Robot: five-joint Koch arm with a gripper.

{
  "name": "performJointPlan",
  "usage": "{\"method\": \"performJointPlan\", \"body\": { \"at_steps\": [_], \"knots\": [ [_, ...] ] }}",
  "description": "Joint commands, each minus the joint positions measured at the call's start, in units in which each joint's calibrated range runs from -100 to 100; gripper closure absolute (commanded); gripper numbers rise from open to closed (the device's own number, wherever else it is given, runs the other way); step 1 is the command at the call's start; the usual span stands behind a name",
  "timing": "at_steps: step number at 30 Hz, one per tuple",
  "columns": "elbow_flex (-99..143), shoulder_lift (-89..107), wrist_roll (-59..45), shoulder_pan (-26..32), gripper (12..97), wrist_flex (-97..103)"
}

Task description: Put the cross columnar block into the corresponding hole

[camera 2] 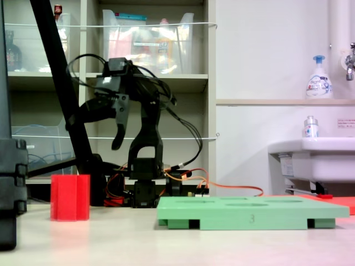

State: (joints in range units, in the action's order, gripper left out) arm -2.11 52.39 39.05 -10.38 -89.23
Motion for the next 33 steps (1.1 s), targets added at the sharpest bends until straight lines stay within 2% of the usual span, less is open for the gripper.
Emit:
{"method": "performJointPlan", "body": {
  "at_steps": [1, 12, 33],
  "knots": [
    [-6.2, -6.0, -0.6, -0.2, 34.4, -1.3],
    [-14.0, -29.8, -1.5, -0.5, 31.1, 0.2],
    [-20.6, -51.8, -1.9, -0.5, 31.1, 3.6]
  ]
}}
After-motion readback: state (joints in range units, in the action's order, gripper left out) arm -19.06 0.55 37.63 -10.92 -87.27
